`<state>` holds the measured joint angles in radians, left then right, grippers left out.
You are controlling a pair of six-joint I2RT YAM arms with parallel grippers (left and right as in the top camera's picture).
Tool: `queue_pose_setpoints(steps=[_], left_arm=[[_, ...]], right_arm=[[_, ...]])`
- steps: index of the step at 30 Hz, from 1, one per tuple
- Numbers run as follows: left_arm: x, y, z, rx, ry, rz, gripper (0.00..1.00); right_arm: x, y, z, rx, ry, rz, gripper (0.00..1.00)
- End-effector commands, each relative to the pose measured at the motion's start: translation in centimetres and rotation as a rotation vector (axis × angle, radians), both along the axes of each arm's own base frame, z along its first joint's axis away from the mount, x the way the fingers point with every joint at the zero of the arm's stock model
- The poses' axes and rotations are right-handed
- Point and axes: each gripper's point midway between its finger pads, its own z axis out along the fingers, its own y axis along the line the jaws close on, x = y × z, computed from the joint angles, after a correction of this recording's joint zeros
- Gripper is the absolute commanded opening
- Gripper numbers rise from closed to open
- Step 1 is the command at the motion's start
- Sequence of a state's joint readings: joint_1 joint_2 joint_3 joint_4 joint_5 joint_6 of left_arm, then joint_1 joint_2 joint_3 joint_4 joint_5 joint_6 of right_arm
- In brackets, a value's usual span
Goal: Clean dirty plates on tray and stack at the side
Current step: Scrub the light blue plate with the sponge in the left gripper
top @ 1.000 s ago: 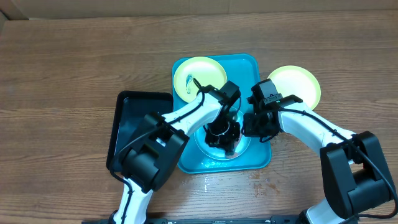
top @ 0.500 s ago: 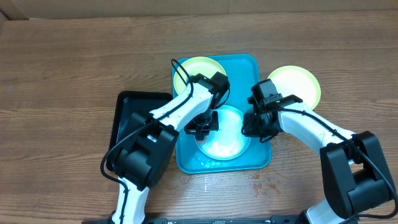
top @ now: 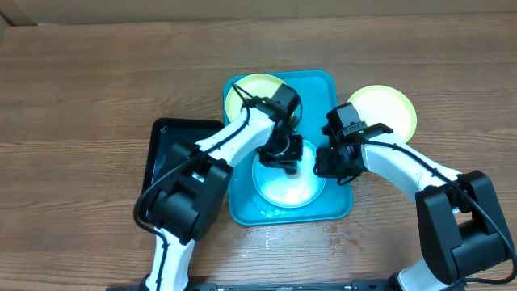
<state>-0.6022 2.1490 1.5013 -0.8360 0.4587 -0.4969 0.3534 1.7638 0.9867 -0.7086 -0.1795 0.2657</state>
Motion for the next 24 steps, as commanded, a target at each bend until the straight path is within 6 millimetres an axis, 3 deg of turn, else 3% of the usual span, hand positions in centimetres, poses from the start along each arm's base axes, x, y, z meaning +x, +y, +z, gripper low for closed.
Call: queue_pose_setpoints(steps=[1,5,10,16,20,24], left_arm=[[-4.2,-1.7,-2.0,-0.044,0.129,-0.091,0.04],[-4.2,0.3,-2.8,0.075,0.123,-0.065,0.04],[-2.9,6.4,-3.3,0.35,0.142,0.108,0.04],[-0.2,12.8,-3.0,0.605,0.031,0.142,0.04],[1.4,14.8,-2.8,0.714,-0.066,0.131,0.04],[2.6,14.8,-2.9,0.716,-0.127,0.106,0.04]], right_arm=[[-2.1,-0.8,-2.0,-0.052,0.088,0.009,0.04],[-2.2,-0.8,-2.0,-0.053,0.092,0.009,0.04],[-2.3,-0.8,-2.0,-0.054,0.093,0.01,0.04],[-2.3,-0.8,-2.0,-0.054,0.094,0.01,0.04],[-2.3,-0.8,-2.0,-0.054,0.095,0.01,0.04],[-2.3,-0.8,-2.0,-0.054,0.095,0.01,0.04]])
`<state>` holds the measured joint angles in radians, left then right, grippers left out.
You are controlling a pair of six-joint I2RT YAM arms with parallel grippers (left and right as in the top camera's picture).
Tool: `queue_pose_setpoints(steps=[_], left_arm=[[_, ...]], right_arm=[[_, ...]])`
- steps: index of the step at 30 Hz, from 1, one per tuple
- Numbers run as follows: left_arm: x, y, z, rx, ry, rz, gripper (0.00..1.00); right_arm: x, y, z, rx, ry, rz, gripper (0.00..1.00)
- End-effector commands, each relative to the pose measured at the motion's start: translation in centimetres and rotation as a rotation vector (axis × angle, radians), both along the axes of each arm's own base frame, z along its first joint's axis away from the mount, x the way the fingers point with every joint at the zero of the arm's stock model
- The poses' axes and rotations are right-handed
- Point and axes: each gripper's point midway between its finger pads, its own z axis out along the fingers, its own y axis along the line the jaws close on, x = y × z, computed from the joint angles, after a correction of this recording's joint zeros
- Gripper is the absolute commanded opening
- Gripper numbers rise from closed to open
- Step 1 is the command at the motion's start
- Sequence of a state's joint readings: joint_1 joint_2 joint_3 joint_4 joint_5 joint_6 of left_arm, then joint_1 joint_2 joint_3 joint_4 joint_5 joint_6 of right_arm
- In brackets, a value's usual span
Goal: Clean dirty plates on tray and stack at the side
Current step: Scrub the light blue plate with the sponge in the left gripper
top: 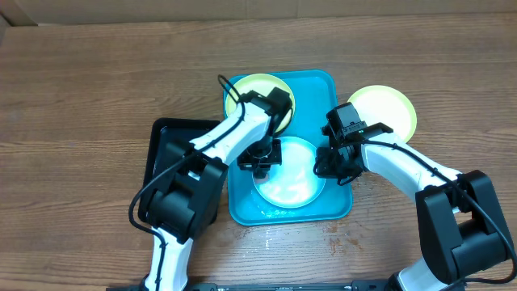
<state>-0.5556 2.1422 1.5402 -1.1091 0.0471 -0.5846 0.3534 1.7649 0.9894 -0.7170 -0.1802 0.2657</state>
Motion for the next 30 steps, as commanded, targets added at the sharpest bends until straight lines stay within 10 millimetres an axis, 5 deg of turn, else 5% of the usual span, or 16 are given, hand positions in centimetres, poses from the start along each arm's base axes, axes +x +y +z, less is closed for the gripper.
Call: queue_pose_setpoints(steps=[1,6,14,18,25,30], left_arm=[[2.1,4.7,-2.6,0.229,-0.085,-0.043,0.04],[1.2,1.8,-3.0,0.065,-0.023,-0.029,0.04],[0.6,-7.9,-1.8,-0.474,0.043,-0.105,0.04],[-0.5,-10.2,-0.8,-0.584,0.083,-0.123,0.04],[-3.1,-8.3,-1.2,-0.479,0.184,-0.1,0.04],[-3.5,-1.5,-2.6,-0.093,0.173,-0.044,0.04]], right_arm=[[-2.2,-0.8,-2.0,-0.052,0.088,0.01,0.04],[-2.2,-0.8,-2.0,-0.052,0.089,0.01,0.04],[-2.2,-0.8,-2.0,-0.053,0.088,0.01,0.04],[-2.2,-0.8,-2.0,-0.052,0.089,0.01,0.04],[-2.2,-0.8,-2.0,-0.052,0.088,0.01,0.04],[-2.2,-0.8,-2.0,-0.052,0.088,0.01,0.04]])
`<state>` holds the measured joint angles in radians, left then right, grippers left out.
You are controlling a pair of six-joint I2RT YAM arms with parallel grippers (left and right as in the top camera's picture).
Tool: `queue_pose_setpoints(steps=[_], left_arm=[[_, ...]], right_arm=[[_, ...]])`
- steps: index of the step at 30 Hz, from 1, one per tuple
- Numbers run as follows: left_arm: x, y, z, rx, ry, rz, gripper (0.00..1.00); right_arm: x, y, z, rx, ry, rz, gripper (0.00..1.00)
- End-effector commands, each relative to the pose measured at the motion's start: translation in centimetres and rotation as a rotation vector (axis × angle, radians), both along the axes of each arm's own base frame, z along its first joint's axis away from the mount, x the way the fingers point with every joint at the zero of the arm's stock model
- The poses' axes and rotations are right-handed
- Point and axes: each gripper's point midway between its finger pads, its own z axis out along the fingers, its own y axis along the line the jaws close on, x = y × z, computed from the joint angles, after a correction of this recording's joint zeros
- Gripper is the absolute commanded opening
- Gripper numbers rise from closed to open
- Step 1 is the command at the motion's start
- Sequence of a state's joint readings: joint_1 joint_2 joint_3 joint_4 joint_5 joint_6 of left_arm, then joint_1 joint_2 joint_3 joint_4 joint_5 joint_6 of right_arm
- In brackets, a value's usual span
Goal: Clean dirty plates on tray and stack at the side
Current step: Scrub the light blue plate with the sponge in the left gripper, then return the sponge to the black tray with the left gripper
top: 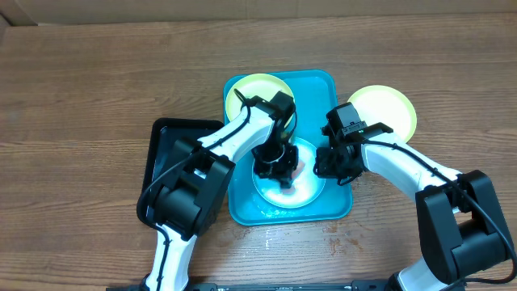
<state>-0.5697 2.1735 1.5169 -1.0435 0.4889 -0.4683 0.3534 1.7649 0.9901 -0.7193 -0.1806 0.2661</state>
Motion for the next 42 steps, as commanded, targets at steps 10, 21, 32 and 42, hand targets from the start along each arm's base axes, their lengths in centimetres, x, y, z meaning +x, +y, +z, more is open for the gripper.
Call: queue_pose_setpoints(steps=[10,21,32,42], left_arm=[[4.3,11.6,0.1,0.629,-0.205,0.084,0.04],[9.3,9.2,15.6,0.358,-0.424,0.13,0.04],[7.5,23.7,17.9,0.702,-0.37,0.323,0.04],[5.7,24.9,6.0,0.609,-0.227,0.356,0.04]], right_arm=[[-2.1,-0.8,-2.1,-0.052,0.086,0.01,0.04],[-2.2,-0.8,-2.1,-0.052,0.087,0.01,0.04],[-2.1,-0.8,-2.1,-0.052,0.086,0.009,0.04],[-2.2,-0.8,-2.1,-0.052,0.087,0.009,0.04]])
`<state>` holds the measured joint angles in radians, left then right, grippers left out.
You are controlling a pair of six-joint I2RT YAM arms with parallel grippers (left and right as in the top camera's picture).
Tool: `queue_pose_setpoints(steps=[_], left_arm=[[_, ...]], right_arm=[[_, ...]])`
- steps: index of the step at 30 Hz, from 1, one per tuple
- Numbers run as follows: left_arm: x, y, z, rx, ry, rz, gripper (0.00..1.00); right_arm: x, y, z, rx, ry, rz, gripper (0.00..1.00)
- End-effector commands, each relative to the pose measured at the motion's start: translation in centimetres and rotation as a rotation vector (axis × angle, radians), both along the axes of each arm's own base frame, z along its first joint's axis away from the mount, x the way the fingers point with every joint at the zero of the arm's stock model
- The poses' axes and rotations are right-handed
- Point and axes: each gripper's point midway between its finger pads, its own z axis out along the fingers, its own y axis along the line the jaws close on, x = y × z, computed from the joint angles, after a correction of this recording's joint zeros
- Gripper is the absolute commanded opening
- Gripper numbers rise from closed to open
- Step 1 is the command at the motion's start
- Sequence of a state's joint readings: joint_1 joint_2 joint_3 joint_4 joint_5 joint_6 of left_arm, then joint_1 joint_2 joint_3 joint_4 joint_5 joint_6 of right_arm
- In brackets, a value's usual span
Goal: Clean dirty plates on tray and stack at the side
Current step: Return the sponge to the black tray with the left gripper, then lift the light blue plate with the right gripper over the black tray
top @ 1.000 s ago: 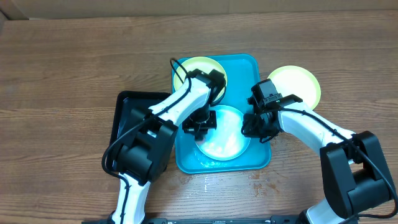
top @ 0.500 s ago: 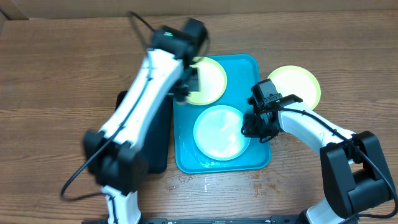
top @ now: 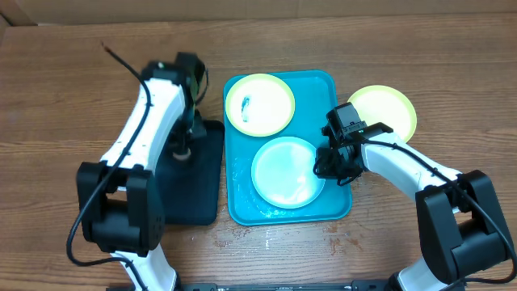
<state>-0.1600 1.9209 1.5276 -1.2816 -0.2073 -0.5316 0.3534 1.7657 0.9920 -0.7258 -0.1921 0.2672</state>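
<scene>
On the blue tray [top: 323, 89] lie two plates. A yellow-green plate [top: 259, 103] with a small smear on it is at the far left. A pale plate [top: 283, 171], wet and shiny, is at the near middle. My right gripper [top: 323, 166] sits at the pale plate's right rim and looks shut on it. A second yellow-green plate [top: 386, 110] rests on the table to the right of the tray. My left gripper [top: 182, 153] hangs low over the black tray [top: 198, 194]. Its fingers are hidden from above.
The black tray lies directly left of the blue one, their edges nearly touching. A few water drops mark the wooden table [top: 266, 238] in front of the blue tray. Bare wood stretches to the far left and along the back.
My left arm has swung off the pale plate and now stands over the black tray at the left. Both plates on the blue tray are uncovered. The right arm has not moved.
My left gripper was on the pale plate's far rim, then at its left edge, then over its middle, while the right gripper stayed at the plate's right rim. Now the left gripper is over the black tray and the pale plate shows bare and wet.
</scene>
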Motion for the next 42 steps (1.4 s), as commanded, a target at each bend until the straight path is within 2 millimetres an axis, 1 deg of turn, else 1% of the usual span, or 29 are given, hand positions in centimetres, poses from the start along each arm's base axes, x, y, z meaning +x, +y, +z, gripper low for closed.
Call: queue_pose_setpoints(steps=[1,2,4,6,8,11,12,15,19,22,24,26,28,29,32,35,37,39,42], left_arm=[[-1.0,-0.2,-2.3,-0.063,0.033,-0.017,0.05],[-1.0,-0.3,-2.5,-0.079,0.034,-0.019,0.14],[-1.0,-0.9,-2.5,-0.134,0.039,-0.025,0.43],[-1.0,-1.4,-1.9,-0.187,0.037,-0.031,0.58],[-0.7,-1.3,-0.7,-0.214,0.023,-0.022,0.65],[-0.2,-0.9,2.0,-0.238,-0.028,-0.002,0.7],[0.3,-0.4,4.4,-0.248,-0.085,0.012,0.7],[0.8,0.2,8.7,-0.28,-0.2,0.02,0.72],[1.0,0.4,15.5,-0.35,-0.399,0.023,0.76],[0.4,0.6,20.8,-0.389,-0.563,0.01,0.81],[-0.4,0.8,24.1,-0.384,-0.669,-0.005,0.85],[-1.2,0.7,26.6,-0.381,-0.752,-0.022,0.93],[-2.3,0.7,28.9,-0.377,-0.834,-0.04,0.99],[-2.8,0.6,29.9,-0.376,-0.87,-0.048,1.0],[-4.5,0.5,31.8,-0.371,-0.939,-0.063,1.0],[-6.0,0.4,33.1,-0.367,-0.988,-0.074,1.0],[-6.7,0.6,33.6,-0.358,-1.009,-0.076,1.0],[-7.1,0.9,33.8,-0.338,-1.02,-0.072,1.0],[-7.3,1.3,33.9,-0.311,-1.027,-0.06,1.0]], right_arm=[[-2.0,-1.0,-2.1,-0.061,0.077,0.01,0.04],[-2.0,-0.9,-2.1,-0.061,0.077,0.009,0.04],[-2.0,-1.0,-2.1,-0.061,0.077,0.01,0.04],[-1.9,-0.9,-2.0,-0.06,0.073,0.01,0.04],[-1.7,-0.8,-1.5,-0.061,0.075,0.01,0.04],[-1.0,-0.6,0.0,-0.06,0.06,0.016,0.04],[-0.2,-0.4,1.5,-0.058,0.034,0.014,0.04],[1.4,-0.3,4.5,-0.071,-0.033,0.014,0.04],[3.4,0.8,9.5,-0.101,-0.166,0.046,0.04],[4.5,3.1,12.8,-0.098,-0.27,0.096,0.04],[5.0,5.6,14.8,-0.096,-0.352,0.144,0.04],[5.2,7.8,15.9,-0.096,-0.429,0.184,0.04],[5.4,10.6,16.8,-0.09,-0.526,0.227,0.04],[5.4,12.0,17.1,-0.09,-0.571,0.245,0.04],[5.1,16.0,17.4,-0.102,-0.686,0.291,0.04],[4.4,18.6,17.8,-0.147,-0.79,0.311,0.04],[3.7,19.6,18.5,-0.172,-0.847,0.32,0.04],[2.9,20.4,19.6,-0.207,-0.914,0.335,0.04],[1.7,20.6,21.5,-0.271,-1.002,0.327,0.04]])
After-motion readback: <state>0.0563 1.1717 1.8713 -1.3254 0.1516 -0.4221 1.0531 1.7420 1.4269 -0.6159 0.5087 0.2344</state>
